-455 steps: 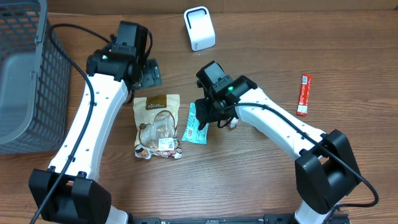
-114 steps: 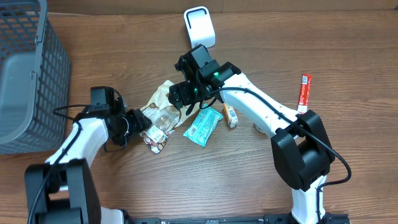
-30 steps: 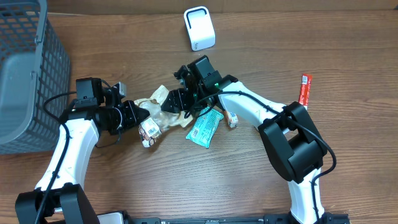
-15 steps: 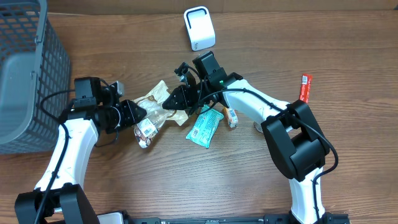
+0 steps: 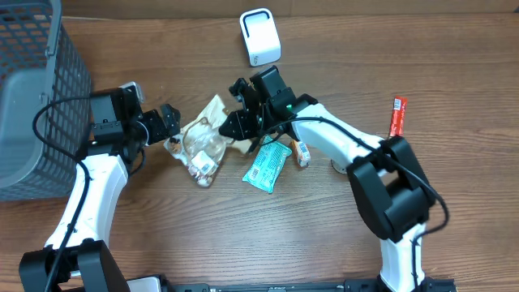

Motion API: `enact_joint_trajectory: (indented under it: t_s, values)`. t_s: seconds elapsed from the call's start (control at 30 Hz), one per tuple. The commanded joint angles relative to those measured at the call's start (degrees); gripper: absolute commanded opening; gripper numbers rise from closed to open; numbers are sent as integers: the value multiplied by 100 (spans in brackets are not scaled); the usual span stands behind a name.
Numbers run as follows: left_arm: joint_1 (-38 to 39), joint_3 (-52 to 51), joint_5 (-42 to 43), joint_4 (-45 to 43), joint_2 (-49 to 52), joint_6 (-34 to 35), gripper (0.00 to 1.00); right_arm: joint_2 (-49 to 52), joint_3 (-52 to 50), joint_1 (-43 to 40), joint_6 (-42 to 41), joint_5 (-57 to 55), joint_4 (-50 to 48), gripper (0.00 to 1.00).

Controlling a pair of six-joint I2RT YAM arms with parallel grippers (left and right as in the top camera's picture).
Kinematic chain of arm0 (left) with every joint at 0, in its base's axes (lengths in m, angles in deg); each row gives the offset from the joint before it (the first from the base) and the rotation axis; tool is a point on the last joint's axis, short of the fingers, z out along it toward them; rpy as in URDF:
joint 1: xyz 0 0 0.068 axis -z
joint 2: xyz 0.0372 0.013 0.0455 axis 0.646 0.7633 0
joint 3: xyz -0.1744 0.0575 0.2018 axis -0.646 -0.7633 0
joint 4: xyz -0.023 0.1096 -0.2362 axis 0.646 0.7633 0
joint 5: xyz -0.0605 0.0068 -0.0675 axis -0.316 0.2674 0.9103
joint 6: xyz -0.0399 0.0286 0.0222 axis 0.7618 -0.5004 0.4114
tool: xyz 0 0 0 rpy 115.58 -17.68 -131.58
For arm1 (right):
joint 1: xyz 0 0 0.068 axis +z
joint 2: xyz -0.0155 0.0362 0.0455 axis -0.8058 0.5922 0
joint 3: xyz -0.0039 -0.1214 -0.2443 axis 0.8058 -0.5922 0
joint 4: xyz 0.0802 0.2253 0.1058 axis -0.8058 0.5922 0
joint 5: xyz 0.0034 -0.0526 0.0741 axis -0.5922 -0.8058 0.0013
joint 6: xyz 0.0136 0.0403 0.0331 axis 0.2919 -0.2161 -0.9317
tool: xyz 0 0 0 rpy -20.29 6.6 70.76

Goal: Scan the item barcode
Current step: 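Lift the PanTree bag to the scanner with the right gripper, left releasing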

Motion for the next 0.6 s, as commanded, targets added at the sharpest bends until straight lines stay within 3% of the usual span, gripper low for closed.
enact_joint_trajectory:
  t_s: [0.0, 0.17, 0.33, 0.57]
  values:
    - [35, 109, -813, -26, -87, -2, 100, -979, 96, 57, 999, -1325, -44, 4]
    - [35, 107, -914, 94, -85, -2, 100, -1683, 96, 151, 2247, -2382, -289, 4]
    - [35, 107, -914, 96, -85, -2, 100, -2103, 96, 125, 2627, -2376, -568, 4]
    - [35, 107, -914, 96, -85, -2, 99, -2142, 96, 35, 3941, -2396, -1311, 4]
